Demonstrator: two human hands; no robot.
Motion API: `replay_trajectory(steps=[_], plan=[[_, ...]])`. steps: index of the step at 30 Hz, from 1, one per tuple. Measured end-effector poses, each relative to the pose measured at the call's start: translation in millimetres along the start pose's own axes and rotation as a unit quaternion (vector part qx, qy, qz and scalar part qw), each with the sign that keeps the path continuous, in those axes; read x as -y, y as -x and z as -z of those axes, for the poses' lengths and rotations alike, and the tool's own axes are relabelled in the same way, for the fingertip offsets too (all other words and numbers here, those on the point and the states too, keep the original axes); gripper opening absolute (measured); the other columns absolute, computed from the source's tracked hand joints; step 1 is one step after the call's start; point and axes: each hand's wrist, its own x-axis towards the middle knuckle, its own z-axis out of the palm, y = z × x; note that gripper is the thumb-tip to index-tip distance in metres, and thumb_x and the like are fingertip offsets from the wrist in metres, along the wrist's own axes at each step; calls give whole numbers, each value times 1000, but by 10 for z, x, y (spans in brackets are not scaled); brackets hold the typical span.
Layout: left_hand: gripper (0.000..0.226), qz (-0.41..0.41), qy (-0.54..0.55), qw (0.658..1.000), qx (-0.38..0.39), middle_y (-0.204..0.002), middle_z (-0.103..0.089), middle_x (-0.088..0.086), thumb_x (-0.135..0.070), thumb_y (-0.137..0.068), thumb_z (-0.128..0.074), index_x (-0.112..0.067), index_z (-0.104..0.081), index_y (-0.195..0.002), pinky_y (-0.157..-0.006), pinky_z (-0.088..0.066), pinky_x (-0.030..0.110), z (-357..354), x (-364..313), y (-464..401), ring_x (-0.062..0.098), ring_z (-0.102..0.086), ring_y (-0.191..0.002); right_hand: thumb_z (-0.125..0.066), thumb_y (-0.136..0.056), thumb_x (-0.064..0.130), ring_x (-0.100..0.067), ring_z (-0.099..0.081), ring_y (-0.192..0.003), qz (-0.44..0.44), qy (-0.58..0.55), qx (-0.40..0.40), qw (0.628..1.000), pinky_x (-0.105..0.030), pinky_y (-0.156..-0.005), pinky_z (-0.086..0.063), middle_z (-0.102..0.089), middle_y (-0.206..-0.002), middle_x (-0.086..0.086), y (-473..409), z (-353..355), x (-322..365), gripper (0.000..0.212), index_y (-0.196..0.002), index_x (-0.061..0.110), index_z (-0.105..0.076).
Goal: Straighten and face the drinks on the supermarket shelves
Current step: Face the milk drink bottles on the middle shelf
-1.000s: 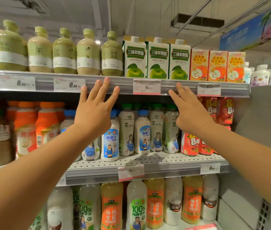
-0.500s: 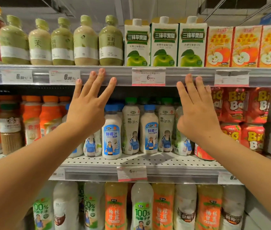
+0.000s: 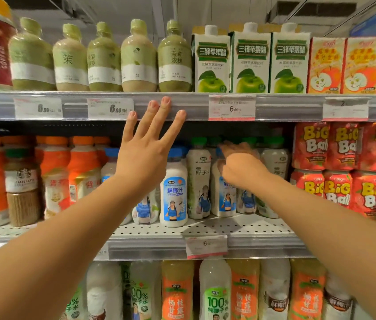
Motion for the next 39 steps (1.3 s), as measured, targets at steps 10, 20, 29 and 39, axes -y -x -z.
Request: replay_trajectory(steps=[10, 20, 29, 39], plan=[[98, -47, 43, 998, -16, -159, 21, 8, -11, -80, -51, -27, 14, -150, -114, 14, 48, -71, 100, 15, 27, 19, -146, -66, -83, 38, -29, -52, -115, -57, 28, 33, 997, -32, -88, -44, -46, -134, -10, -118, 331, 168, 53, -132, 25, -50], [103, -30, 18, 999, 17, -159, 22, 6, -11, -77, -57, -29, 14, -150, -114, 13, 48, -5, 63, 14, 26, 20, -146, -69, -79, 41, -20, -58, -88, -42, -104, 2, 994, -29, -72, -48, -62, -108, -5, 104, 326, 90, 44, -117, 21, -61], [83, -10, 137, 986, 93, -162, 5, 5, -39, -81, -51, -25, -10, -153, -118, 6, 46, 321, -99, 130, 23, 8, -148, -77, -71, 43, -6, -58, -76, 5, -237, -79, 968, -22, -61, -45, -63, -83, 10, 618, 757, 82, 23, -82, 25, -65], [73, 173, 599, 744, 239, -121, -56, -13, -53, -69, -76, -44, -41, -131, -84, -55, 30, 381, -173, 987, 3, -55, -111, -80, -68, 42, -7, -61, -66, 32, -290, -29, 956, -23, -52, -48, -65, -74, 11, 942, 801, 833, 24, -77, 25, -67]])
